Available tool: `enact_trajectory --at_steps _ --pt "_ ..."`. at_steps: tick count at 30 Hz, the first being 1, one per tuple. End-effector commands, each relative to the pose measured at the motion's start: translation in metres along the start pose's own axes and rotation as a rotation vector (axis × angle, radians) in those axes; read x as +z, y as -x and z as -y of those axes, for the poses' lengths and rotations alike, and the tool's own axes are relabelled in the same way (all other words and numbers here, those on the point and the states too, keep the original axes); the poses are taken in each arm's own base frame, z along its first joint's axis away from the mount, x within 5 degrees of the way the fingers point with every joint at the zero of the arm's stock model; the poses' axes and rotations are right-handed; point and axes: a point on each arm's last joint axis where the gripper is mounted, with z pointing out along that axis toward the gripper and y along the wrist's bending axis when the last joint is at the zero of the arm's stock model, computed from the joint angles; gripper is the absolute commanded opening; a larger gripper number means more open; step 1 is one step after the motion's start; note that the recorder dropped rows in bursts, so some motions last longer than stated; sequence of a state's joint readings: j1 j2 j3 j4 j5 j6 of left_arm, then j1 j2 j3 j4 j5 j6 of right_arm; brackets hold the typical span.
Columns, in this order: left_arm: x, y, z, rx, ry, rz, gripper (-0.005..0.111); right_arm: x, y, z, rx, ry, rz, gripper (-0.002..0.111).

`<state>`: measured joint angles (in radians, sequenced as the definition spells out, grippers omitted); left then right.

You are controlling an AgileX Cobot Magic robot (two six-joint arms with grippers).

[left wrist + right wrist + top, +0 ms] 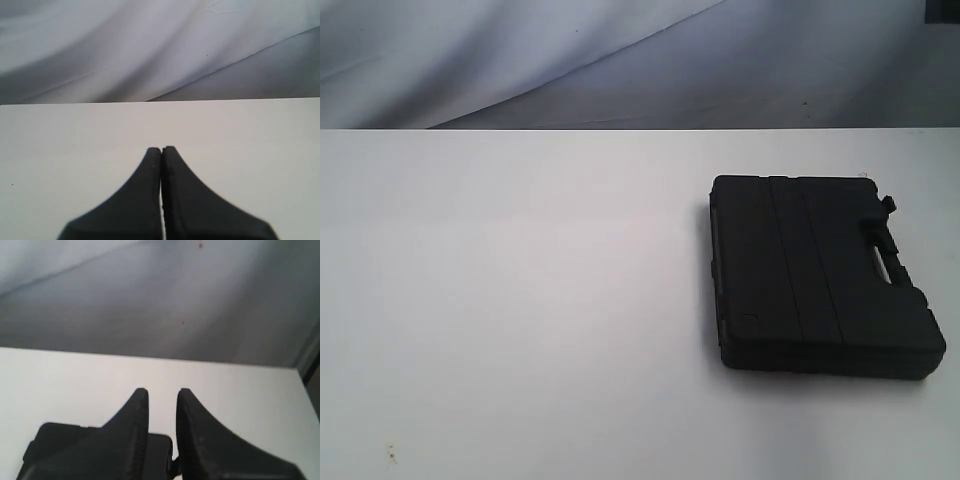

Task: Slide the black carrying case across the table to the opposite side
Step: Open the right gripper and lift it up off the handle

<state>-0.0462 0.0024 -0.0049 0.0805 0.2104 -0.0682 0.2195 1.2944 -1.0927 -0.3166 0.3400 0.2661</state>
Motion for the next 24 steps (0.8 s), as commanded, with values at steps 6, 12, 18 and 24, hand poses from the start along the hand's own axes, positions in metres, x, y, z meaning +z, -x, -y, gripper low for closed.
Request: enact_trajectory --at_steps 6,12,18,24 --pt "0.000 -0.001 0.000 -0.003 0.001 0.005 0.000 -0.072 -0.024 -0.001 -0.095 0.054 0.284 0.000" --pt "0.000 -0.001 0.000 -0.003 0.001 0.005 0.000 -0.107 -0.052 0.001 -0.117 0.056 0.367 0.000" --pt "0.000 -0.001 0.000 -0.003 0.001 0.005 0.000 -0.148 -0.077 0.004 -0.119 0.045 0.483 0.000" --pt "0.000 -0.001 0.000 -0.003 0.001 0.005 0.000 -0.181 -0.105 0.008 -0.108 0.019 0.549 0.000"
